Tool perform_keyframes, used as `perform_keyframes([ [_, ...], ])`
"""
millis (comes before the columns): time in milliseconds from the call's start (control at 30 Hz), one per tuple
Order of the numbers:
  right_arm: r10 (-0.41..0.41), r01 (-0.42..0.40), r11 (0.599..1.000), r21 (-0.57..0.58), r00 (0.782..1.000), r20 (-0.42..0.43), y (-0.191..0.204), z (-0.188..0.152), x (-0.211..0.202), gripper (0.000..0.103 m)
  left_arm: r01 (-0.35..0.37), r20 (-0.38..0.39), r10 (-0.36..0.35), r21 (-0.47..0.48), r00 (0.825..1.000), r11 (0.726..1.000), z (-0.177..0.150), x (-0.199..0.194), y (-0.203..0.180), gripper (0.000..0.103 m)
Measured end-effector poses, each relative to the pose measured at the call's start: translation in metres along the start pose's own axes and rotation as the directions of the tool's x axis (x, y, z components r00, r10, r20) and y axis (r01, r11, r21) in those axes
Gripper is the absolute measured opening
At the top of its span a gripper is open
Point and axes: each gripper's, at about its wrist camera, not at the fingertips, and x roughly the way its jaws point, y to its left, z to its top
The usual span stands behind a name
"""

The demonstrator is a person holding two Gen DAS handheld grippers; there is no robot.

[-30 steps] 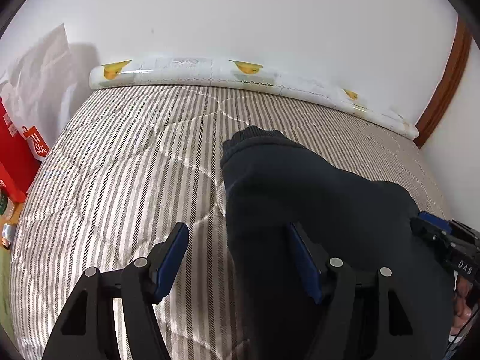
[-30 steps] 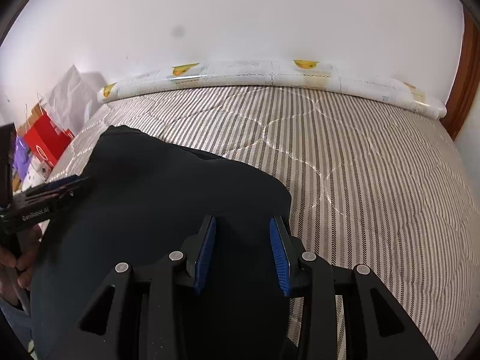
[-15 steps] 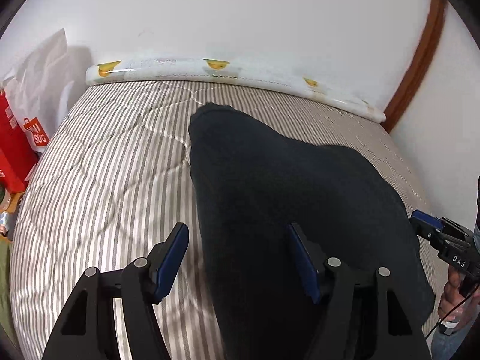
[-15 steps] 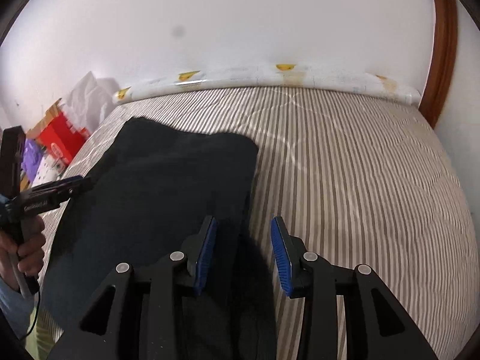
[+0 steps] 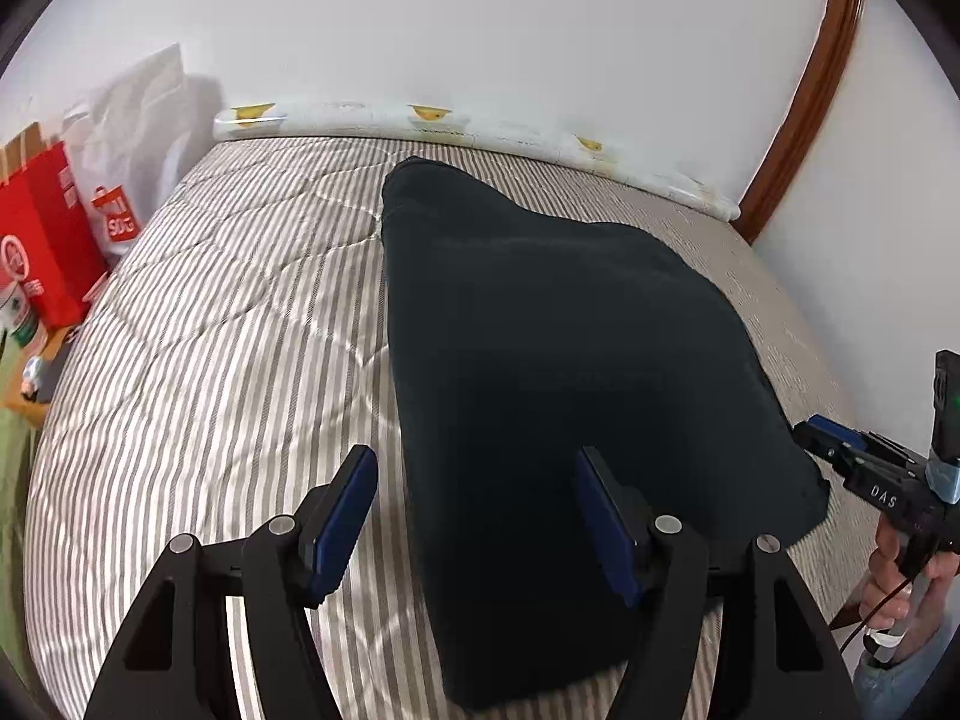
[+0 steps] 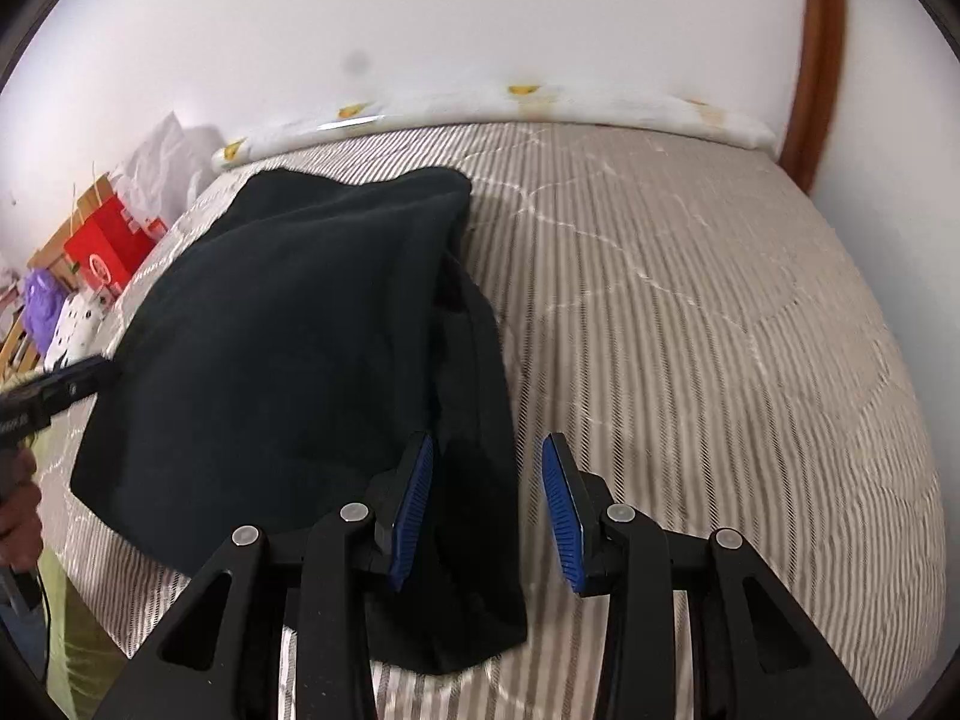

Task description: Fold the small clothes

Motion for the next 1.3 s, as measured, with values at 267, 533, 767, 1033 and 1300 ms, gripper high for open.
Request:
perform_keyframes([
  [267, -0.052, 0.05, 0.998, 0.031, 0.995, 0.085, 0.006, 0.0, -0.063, 0.043, -0.072, 0.09, 0.069, 0.038, 0.994, 0.997, -0.01, -0.057, -0.024, 0.072],
  [533, -0.113, 0.111, 0.994, 0.024, 0.976, 0.184, 0.021, -0.005, -0.131, 0.082, -0.106, 0.202, 0.088, 0.076, 0.975, 0.991, -0.019, -0.12, -0.052, 0.089],
  [767, -0.169, 0.172, 0.985, 0.007, 0.963, 0.211, 0.032, -0.016, -0.164, 0.09, -0.121, 0.237, 0.093, 0.104, 0.967, 0.987, -0.028, -0.151, -0.066, 0.096],
  [1033, -0.18, 0.177, 0.984, 0.033, 0.951, 0.251, 0.036, -0.025, -0.2, 0.095, -0.113, 0.26, 0.086, 0.091, 0.962, 0.989, -0.034, -0.167, -0.068, 0.096],
  [1300, -0.176, 0.176, 0.984, 0.026, 0.947, 0.27, 0.038, -0.03, -0.21, 0.097, -0.12, 0.261, 0.094, 0.085, 0.961, 0.989, -0.036, -0.168, -0.07, 0.096],
])
